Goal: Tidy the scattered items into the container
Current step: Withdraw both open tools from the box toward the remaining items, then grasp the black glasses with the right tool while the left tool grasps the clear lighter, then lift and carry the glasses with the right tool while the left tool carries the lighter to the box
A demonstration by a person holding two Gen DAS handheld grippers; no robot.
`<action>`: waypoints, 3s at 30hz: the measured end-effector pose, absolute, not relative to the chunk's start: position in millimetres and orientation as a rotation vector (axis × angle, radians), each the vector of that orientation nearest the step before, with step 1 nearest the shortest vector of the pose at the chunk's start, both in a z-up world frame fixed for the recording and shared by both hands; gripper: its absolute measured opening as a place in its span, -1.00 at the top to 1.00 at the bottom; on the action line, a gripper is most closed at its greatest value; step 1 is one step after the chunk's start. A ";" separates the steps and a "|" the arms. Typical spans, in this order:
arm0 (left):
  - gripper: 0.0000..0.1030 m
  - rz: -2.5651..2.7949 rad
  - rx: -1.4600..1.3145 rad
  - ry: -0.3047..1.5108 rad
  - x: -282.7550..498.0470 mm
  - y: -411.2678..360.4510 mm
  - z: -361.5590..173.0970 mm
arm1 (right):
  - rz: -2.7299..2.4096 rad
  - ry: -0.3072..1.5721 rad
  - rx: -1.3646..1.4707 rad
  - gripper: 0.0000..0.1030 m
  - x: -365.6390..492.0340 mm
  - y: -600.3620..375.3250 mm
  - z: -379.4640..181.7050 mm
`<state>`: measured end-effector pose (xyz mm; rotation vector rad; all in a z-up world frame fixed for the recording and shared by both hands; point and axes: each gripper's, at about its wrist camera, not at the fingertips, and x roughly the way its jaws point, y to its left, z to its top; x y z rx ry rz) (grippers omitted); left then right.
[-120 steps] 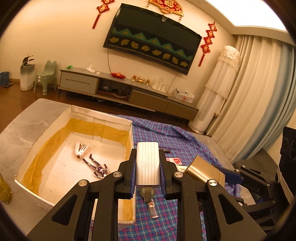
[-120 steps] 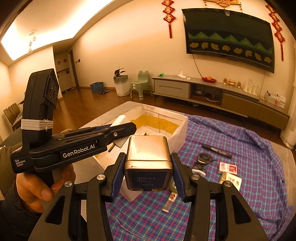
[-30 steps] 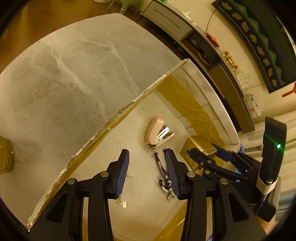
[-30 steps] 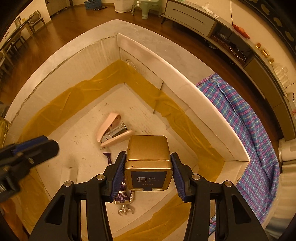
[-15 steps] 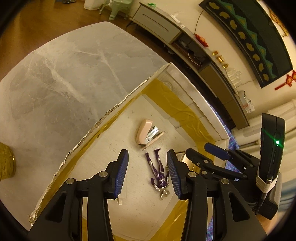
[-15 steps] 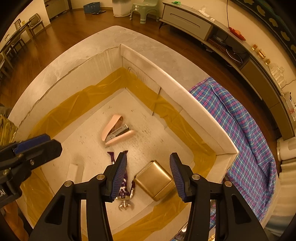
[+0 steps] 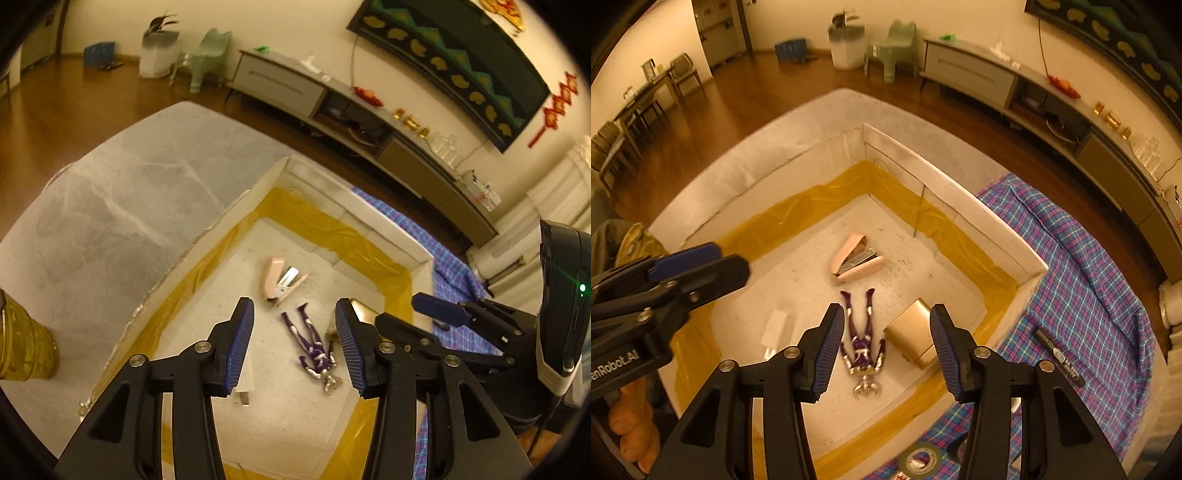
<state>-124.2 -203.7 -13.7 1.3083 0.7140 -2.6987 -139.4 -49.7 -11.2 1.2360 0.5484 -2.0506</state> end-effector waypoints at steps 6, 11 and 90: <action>0.05 -2.807 1.264 0.557 -106.9 -171.7 -1.1 | -2.099 0.451 1.116 0.03 -102.5 -21.3 4.7; 0.05 -2.902 1.132 0.442 -77.9 -149.0 18.9 | -2.136 0.367 1.012 0.03 -74.7 8.4 17.7; 0.62 -3.120 1.469 0.216 -24.5 19.9 -91.6 | -2.363 -0.202 1.215 0.16 -130.9 191.0 -113.0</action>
